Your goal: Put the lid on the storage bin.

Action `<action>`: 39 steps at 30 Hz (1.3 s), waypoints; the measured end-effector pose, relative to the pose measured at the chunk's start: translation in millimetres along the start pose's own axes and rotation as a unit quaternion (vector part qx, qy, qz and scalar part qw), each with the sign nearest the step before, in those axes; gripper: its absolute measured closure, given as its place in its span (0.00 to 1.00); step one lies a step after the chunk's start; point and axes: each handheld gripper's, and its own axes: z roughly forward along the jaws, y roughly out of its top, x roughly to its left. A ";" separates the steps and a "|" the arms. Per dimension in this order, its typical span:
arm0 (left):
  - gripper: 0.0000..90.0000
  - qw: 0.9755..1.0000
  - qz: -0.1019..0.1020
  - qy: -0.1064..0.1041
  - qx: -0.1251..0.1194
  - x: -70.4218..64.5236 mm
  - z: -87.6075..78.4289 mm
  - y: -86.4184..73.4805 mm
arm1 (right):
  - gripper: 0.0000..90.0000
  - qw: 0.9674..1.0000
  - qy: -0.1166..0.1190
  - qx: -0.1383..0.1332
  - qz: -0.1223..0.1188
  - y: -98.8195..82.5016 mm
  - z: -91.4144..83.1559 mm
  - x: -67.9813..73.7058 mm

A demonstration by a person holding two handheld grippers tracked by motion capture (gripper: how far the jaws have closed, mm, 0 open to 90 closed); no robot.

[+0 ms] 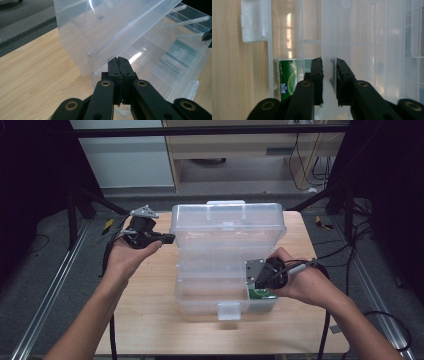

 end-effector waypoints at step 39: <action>1.00 0.999 0.013 -0.029 -0.014 -23.2 -2.7 -39.5 | 0.11 0.958 -0.068 -0.103 0.261 -86.8 -35.2 23.0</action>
